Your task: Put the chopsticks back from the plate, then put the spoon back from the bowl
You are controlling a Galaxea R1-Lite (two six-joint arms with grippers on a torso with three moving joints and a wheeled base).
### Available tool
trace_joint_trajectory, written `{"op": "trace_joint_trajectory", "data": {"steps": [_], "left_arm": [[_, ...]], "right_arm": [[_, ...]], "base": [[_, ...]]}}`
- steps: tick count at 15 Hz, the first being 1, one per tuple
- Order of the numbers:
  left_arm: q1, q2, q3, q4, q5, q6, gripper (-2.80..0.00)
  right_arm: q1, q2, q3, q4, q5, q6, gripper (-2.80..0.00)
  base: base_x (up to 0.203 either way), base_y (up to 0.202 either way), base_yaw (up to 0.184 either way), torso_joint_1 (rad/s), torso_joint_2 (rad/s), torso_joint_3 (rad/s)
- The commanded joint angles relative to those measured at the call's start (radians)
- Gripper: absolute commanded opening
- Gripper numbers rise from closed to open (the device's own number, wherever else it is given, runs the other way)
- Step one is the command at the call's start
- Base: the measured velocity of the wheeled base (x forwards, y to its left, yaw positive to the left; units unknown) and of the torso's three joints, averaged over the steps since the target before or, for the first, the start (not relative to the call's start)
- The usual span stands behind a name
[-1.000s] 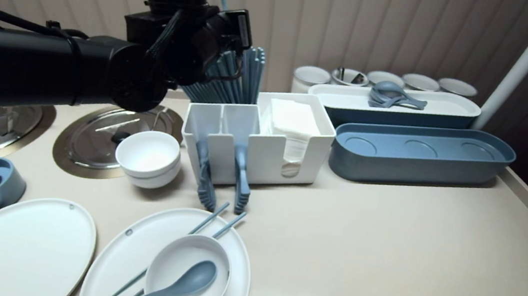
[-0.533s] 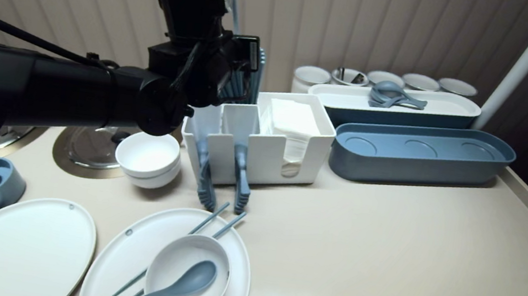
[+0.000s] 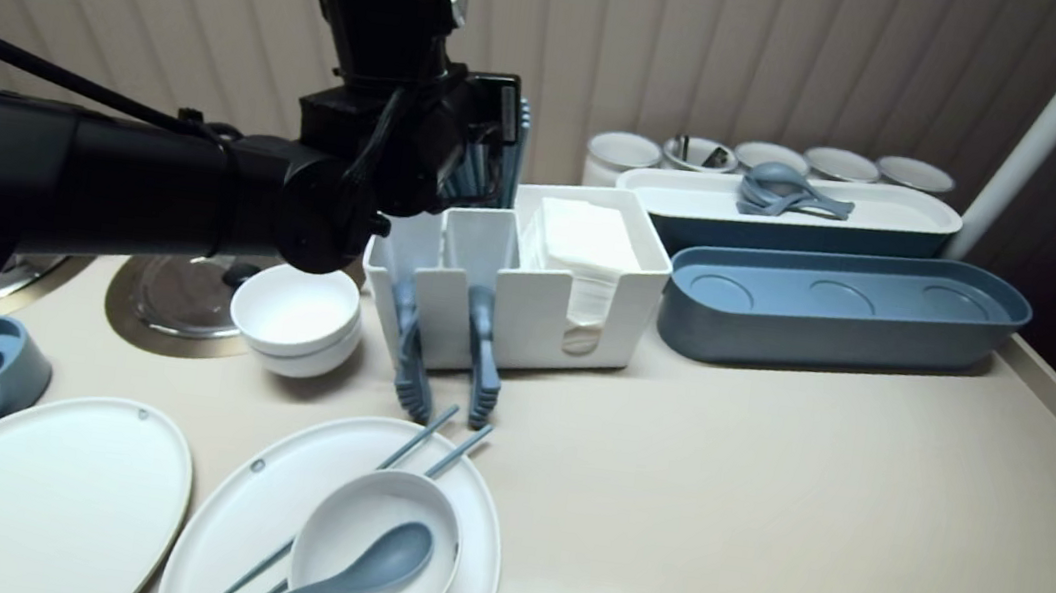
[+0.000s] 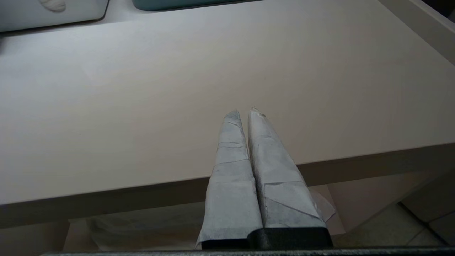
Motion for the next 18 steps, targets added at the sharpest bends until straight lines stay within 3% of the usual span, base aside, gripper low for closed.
{"op": "trace_joint_trajectory", "data": {"steps": [1, 3, 7, 9, 12, 14, 16, 18], "left_arm": [[0.000, -0.026, 0.012, -0.002, 0.002, 0.000, 0.00], [-0.007, -0.082, 0.064, -0.002, 0.002, -0.001, 0.00], [-0.024, -0.283, 0.283, 0.006, 0.001, -0.014, 0.00], [-0.026, -0.425, 0.414, 0.082, 0.001, -0.032, 0.00], [-0.024, -0.619, 0.544, 0.299, 0.000, -0.072, 0.00], [-0.021, -0.661, 0.528, 0.587, -0.003, -0.089, 0.00], [-0.040, -0.657, 0.466, 0.827, -0.013, -0.150, 0.00], [-0.055, -0.604, 0.436, 0.900, -0.021, -0.193, 0.00]], "right_arm": [[0.000, 0.000, 0.000, 0.000, -0.001, 0.000, -2.80], [0.000, 0.000, 0.000, 0.000, -0.001, 0.000, -2.80], [0.001, 0.000, 0.000, 0.000, 0.001, 0.000, -2.80], [0.000, 0.000, 0.000, 0.000, 0.001, 0.000, -2.80], [0.000, 0.000, 0.000, 0.000, 0.000, 0.000, -2.80], [0.000, 0.000, 0.000, 0.000, -0.001, 0.000, -2.80], [0.000, 0.000, 0.000, 0.000, -0.001, 0.000, -2.80], [0.001, 0.000, 0.000, 0.000, 0.001, 0.000, -2.80]], "base": [[0.000, 0.000, 0.000, 0.000, 0.00, 0.000], [0.000, 0.000, 0.000, 0.000, 0.00, 0.000], [0.000, 0.000, 0.000, 0.000, 0.00, 0.000], [0.000, 0.000, 0.000, 0.000, 0.00, 0.000], [0.000, 0.000, 0.000, 0.000, 0.00, 0.000], [0.000, 0.000, 0.000, 0.000, 0.00, 0.000], [0.000, 0.000, 0.000, 0.000, 0.00, 0.000], [0.000, 0.000, 0.000, 0.000, 0.00, 0.000]]}}
